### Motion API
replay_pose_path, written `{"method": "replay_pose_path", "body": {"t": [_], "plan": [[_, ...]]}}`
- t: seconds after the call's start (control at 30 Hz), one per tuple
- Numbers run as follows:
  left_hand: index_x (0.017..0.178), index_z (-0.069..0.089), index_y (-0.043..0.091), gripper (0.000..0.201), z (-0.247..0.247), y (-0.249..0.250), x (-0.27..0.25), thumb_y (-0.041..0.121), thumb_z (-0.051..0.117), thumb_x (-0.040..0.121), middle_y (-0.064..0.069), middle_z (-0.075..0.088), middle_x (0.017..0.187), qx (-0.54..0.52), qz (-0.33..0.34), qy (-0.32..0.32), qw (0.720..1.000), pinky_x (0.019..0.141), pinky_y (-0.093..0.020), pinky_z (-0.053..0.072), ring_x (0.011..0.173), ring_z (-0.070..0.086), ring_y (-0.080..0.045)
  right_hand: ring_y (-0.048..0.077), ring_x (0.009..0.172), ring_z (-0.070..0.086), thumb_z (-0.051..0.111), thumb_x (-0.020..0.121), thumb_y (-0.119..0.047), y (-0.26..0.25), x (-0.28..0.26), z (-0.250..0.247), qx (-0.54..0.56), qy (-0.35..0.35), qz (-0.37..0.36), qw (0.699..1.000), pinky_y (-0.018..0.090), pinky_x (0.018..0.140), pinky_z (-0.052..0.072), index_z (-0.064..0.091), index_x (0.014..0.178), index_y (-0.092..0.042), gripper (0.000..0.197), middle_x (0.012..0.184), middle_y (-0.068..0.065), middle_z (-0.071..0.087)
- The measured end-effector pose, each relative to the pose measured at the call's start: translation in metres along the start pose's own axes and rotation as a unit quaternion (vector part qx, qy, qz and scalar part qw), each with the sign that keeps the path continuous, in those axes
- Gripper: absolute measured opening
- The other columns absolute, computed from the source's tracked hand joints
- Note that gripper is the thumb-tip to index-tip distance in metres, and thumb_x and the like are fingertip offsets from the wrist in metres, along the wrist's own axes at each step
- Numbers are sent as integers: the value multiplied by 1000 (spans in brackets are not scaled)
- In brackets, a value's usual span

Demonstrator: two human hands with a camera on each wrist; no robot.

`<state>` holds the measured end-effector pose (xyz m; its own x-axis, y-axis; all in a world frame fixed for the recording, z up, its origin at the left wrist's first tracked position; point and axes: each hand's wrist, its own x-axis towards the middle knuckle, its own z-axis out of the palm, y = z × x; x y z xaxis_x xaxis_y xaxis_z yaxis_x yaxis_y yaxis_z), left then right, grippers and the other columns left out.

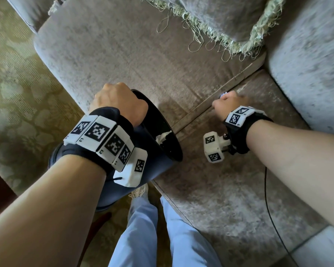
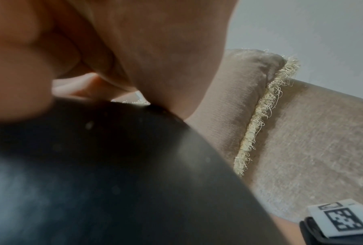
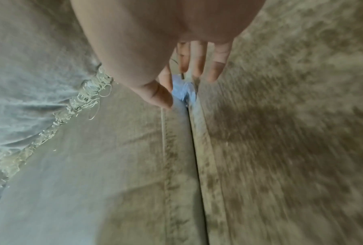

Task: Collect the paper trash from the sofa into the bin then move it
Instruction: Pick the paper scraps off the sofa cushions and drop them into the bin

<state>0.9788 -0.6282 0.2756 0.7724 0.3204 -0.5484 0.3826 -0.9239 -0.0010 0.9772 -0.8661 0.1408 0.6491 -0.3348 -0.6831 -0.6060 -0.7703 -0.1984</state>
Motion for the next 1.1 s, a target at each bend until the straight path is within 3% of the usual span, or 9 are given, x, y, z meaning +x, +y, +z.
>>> {"method": "replay_pose_path", "body": {"t": [0.1, 0.2, 0.37, 0.47, 0.57, 0.7, 0.87, 1.0, 1.1], "plan": [[62, 43, 7, 20, -1, 1, 2, 16, 51, 78, -8, 45, 65, 11, -2, 7, 1000, 49, -29, 36, 52, 44, -23, 23, 133, 39, 56, 82, -27, 0, 12, 0, -54, 1, -21, 998, 37, 116, 27, 62, 107, -31, 26, 154, -1, 19], [62, 44, 6, 20, -1, 2, 4, 16, 51, 78, -8, 45, 66, 15, -4, 5, 1000, 51, -30, 38, 58, 50, -27, 18, 139, 35, 43, 96, -21, -7, 16, 4, -26, -63, -73, 995, 37, 120, 15, 59, 126, -31, 36, 149, -2, 43], [62, 46, 7, 18, -2, 0, 6, 15, 51, 77, -8, 49, 67, 5, -1, 0, 1000, 53, -30, 41, 59, 52, -26, 25, 118, 57, 54, 88, -28, -1, 17, 9, 15, -25, -19, 999, 32, 107, 41, 66, 121, -13, 38, 134, 6, 58], [64, 49, 6, 15, -3, -3, 7, 15, 51, 76, -9, 53, 68, -3, -1, -5, 1000, 47, -26, 38, 54, 50, -24, 23, 107, 62, 57, 85, -22, -1, 8, 2, 94, 29, 5, 995, 23, 85, 45, 65, 123, -19, 39, 127, 2, 64], [63, 49, 6, 15, -4, -6, 4, 15, 51, 75, -10, 55, 67, -13, 1, -6, 1000, 48, -27, 42, 54, 53, -25, 17, 86, 65, 66, 76, -24, -9, -4, 3, 164, 47, 1, 985, 23, 74, 47, 71, 99, -27, 24, 96, -7, 71], [62, 45, 7, 21, -4, -12, -4, 18, 52, 78, -8, 48, 65, -14, 5, -5, 1000, 50, -27, 40, 56, 51, -26, 11, 71, 71, 76, 64, -27, -32, -27, 14, 229, -36, -15, 973, 26, 70, 57, 72, 71, -26, 9, 64, -10, 72], [66, 50, 5, 22, -8, -28, -13, 20, 53, 82, -9, 48, 66, -39, 19, -13, 999, 52, -29, 43, 64, 56, -31, 14, 54, 61, 67, 78, -3, -70, -78, 24, 303, -174, -71, 934, 21, 52, 48, 71, 72, -20, 18, 57, -7, 67], [61, 45, 8, 23, -16, -54, -20, 18, 53, 80, -9, 48, 66, -72, 22, -22, 997, 48, -27, 40, 58, 52, -28, 26, 76, 73, 57, 85, -9, -92, -129, 33, 282, -379, -55, 880, 21, 53, 47, 73, 86, -17, 18, 87, -1, 74], [62, 45, 7, 23, -24, -75, -25, 17, 53, 81, -9, 48, 67, -96, 10, -31, 995, 55, -32, 44, 66, 56, -31, 25, 76, 73, 54, 87, -15, -107, -147, 36, 241, -399, -43, 884, 20, 52, 47, 71, 93, -17, 18, 100, 0, 74]]}}
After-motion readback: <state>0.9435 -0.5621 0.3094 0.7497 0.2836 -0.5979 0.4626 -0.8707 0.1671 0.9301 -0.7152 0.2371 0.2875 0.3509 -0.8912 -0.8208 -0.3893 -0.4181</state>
